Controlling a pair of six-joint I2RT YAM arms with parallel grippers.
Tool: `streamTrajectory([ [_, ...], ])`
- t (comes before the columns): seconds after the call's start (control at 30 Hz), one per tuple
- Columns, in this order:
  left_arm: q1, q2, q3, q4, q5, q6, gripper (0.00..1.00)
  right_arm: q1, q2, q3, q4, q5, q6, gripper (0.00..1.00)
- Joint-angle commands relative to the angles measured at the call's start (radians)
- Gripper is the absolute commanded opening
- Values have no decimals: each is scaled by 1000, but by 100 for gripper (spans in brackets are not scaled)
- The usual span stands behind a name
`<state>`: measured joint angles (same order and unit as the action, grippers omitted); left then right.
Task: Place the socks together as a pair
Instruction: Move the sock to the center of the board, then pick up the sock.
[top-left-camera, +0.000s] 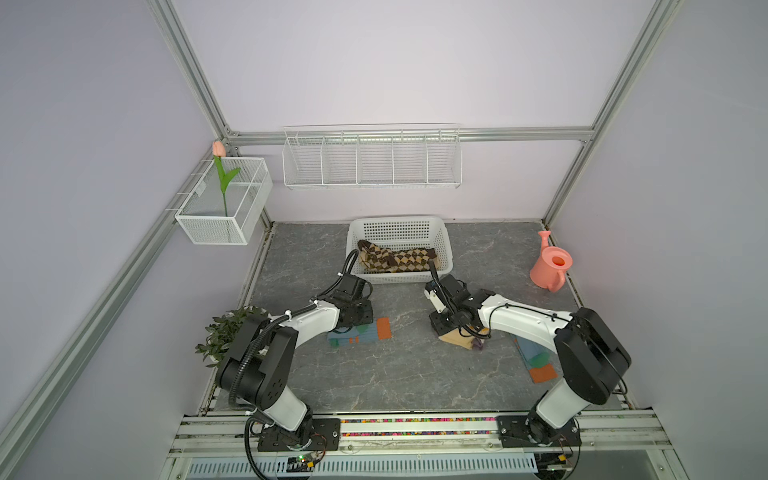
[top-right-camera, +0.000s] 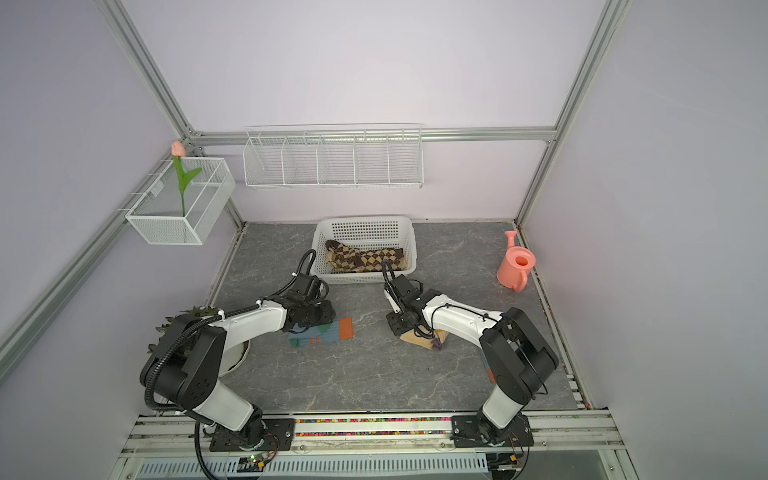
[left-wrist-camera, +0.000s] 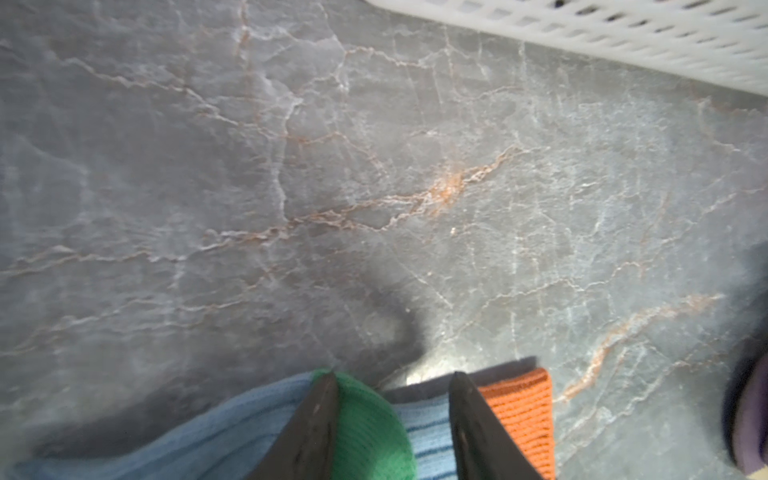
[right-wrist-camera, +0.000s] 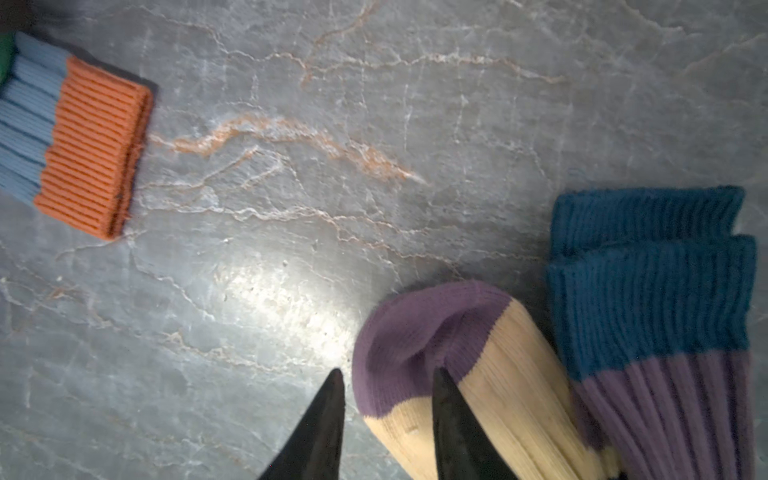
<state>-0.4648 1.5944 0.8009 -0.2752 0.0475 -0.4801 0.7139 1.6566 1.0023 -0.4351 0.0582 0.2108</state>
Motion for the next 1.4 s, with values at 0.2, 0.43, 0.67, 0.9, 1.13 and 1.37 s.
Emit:
streamTrajectory([
  [0.2,93,-27,10,-65,-51,12,46,-2,42,-2,13,-37,18,29],
  [0.43,102,-77,14,-44,-51,32,46,1,20,9,30,-51,30,8],
  [0.67,101,-122,-10,-19,-25,33,46,-9,-56,89,11,-57,13,7],
  [0.9,21,-168,10,-23,-7,29,46,-18,-121,177,-75,-63,-14,7],
  [1.13,-129,-158,34,79,-5,-35,47,-18,-114,15,-40,-18,8,42],
  [1.37,-270,16,126,193,78,-70,50,-28,-101,-98,42,-44,43,43],
])
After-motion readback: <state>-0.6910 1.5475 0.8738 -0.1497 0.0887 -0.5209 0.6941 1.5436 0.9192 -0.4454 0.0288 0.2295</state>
